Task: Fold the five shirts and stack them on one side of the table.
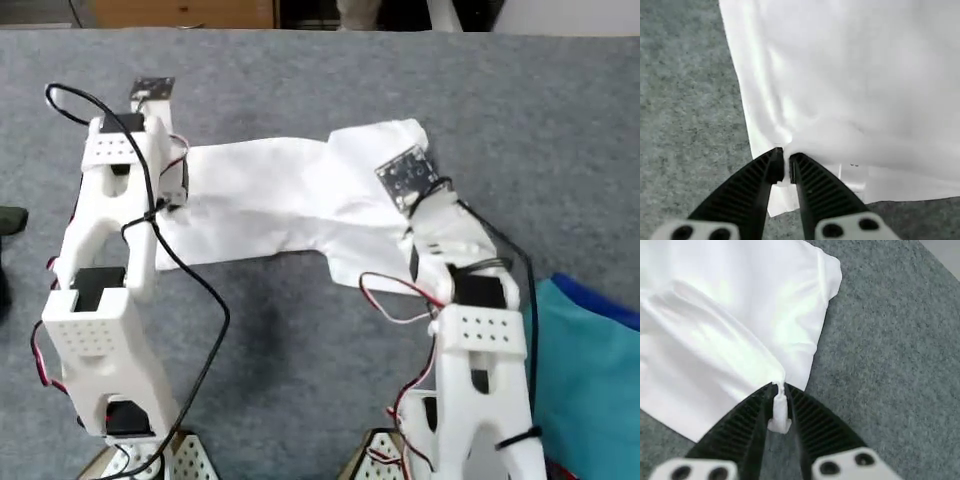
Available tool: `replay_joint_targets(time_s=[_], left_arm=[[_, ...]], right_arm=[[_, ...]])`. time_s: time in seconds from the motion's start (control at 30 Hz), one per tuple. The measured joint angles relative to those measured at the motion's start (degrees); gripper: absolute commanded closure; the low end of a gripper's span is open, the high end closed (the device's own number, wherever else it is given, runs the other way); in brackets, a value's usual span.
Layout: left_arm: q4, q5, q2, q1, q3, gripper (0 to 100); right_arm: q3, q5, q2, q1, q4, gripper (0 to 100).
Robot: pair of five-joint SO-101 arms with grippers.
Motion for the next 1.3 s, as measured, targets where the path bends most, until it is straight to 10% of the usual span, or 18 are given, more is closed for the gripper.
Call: replay_joint_targets(time_s=[0.63,0.97,1.3], left_arm=[[-4.13,-1.76,-1.32,2.02,11.96,98],[0.62,-7.12,-2.11,2.02,12.40,84],[12.31,-7.56,-12.57,-0.53,8.00,93]], right_arm=[[7.21,2.90,-7.82,0.00,5.01,99.1],[9.32,5.01,-8.26,0.09,7.74,70.3],[-3.25,3.69,-8.26,-0.53,17.32,98.5]])
